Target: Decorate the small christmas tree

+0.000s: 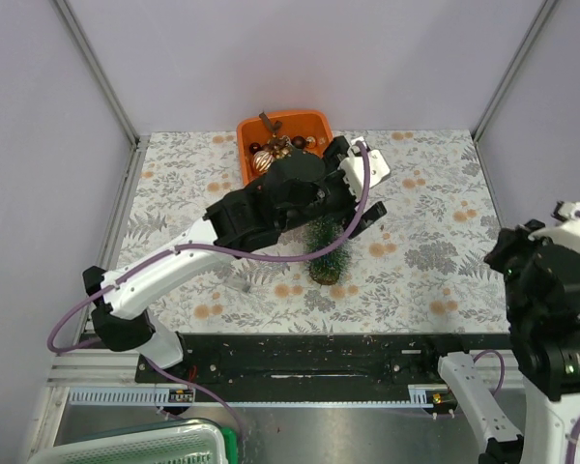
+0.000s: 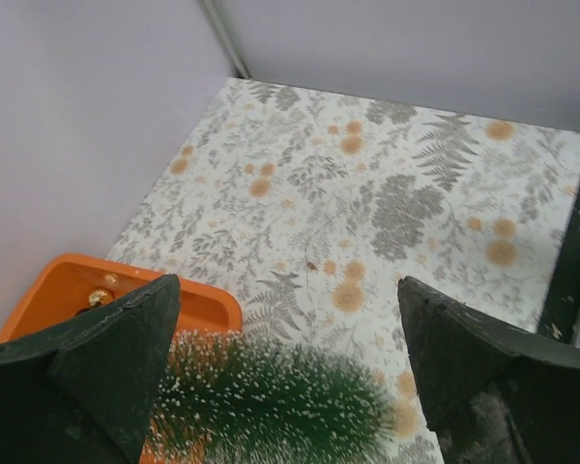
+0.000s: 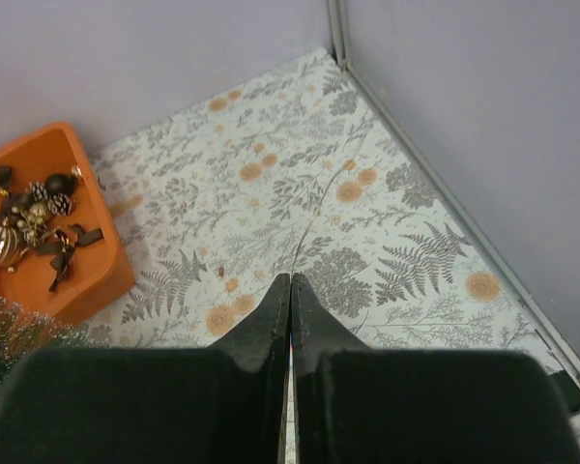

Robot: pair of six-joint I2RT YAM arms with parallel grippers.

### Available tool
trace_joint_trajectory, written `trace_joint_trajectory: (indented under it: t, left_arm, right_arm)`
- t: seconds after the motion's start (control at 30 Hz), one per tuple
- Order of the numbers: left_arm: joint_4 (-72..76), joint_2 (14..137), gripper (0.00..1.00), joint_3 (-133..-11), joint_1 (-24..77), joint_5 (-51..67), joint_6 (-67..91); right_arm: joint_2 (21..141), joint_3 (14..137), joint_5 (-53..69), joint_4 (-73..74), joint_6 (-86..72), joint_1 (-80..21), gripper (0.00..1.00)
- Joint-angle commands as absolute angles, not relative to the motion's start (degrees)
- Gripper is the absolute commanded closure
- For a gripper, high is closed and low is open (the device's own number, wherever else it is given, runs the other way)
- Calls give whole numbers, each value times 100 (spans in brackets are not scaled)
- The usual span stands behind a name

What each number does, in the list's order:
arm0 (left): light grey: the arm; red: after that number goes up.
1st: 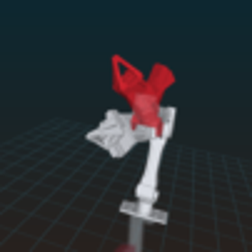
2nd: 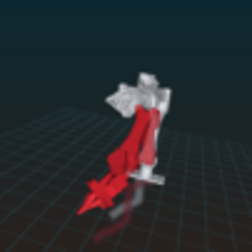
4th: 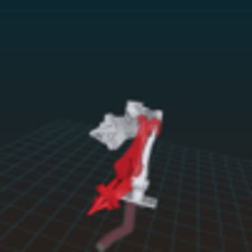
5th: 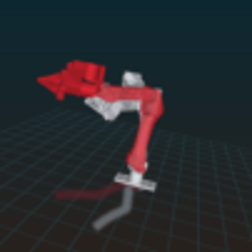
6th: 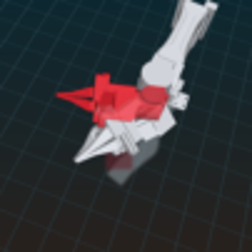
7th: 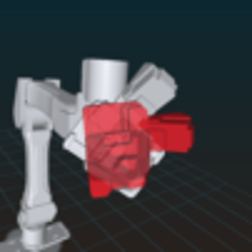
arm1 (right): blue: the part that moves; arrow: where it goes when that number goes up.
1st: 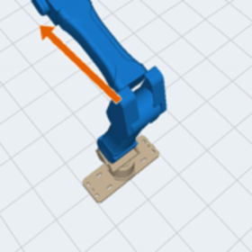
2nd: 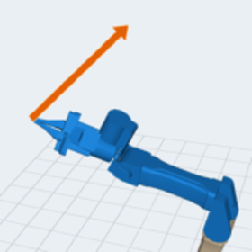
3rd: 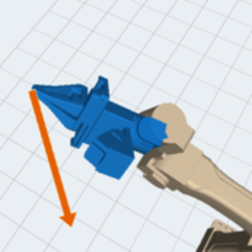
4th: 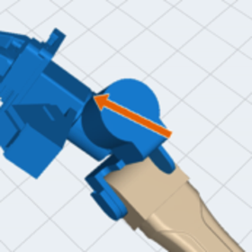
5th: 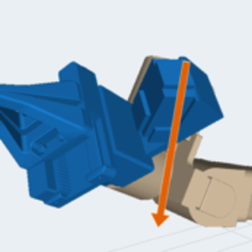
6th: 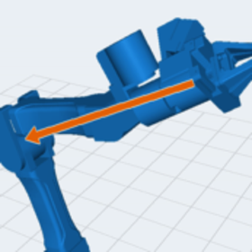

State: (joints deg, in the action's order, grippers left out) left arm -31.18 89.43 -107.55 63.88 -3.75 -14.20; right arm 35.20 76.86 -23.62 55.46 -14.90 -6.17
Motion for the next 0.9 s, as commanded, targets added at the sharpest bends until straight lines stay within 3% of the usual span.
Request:
trace_joint_trajectory:
  t: [0.0,0.23,0.87]
  left_arm:
    - [-1522,9253,1,-10564,6416,-1335,-1564]
    - [-2065,10300,1,-11425,6416,-836,-1609]
    - [-1153,11118,1,-11443,6574,896,-1714]
  right_arm:
    - [3129,8059,-2918,5887,-1283,-659,100]
    - [2883,8209,-2971,6345,-1257,-650,100]
    - [2497,8868,-2014,6970,-1547,-826,100]
